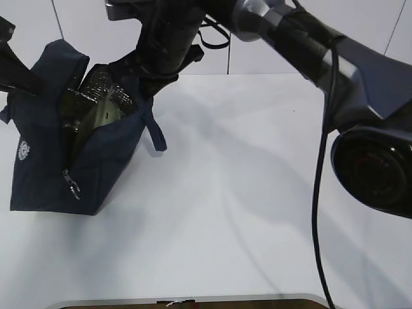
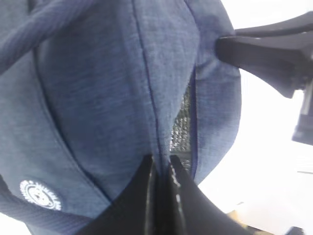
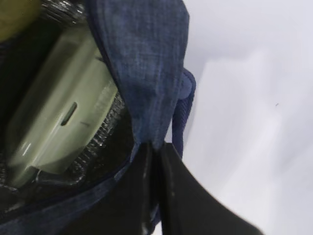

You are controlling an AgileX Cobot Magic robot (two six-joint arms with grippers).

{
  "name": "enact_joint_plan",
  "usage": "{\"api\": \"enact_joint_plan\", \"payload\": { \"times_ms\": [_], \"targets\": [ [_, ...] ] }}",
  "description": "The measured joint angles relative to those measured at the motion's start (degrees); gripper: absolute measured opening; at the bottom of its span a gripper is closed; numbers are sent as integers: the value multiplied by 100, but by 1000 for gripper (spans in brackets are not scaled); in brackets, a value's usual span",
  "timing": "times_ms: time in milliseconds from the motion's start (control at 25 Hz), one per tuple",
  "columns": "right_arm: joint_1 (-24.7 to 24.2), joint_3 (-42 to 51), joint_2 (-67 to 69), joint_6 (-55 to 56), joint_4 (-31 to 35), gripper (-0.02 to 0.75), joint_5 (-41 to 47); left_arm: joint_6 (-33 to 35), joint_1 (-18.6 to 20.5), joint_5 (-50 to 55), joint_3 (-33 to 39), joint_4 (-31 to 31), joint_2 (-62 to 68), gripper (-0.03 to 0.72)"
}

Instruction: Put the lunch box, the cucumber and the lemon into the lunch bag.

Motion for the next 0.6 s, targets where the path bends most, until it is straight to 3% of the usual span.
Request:
{"api": "enact_joint_plan", "payload": {
  "times_ms": [600],
  "targets": [
    [0,167,-601,-403,-274,9,122,0,0,422,0,-1134,25,-10]
  ]
}}
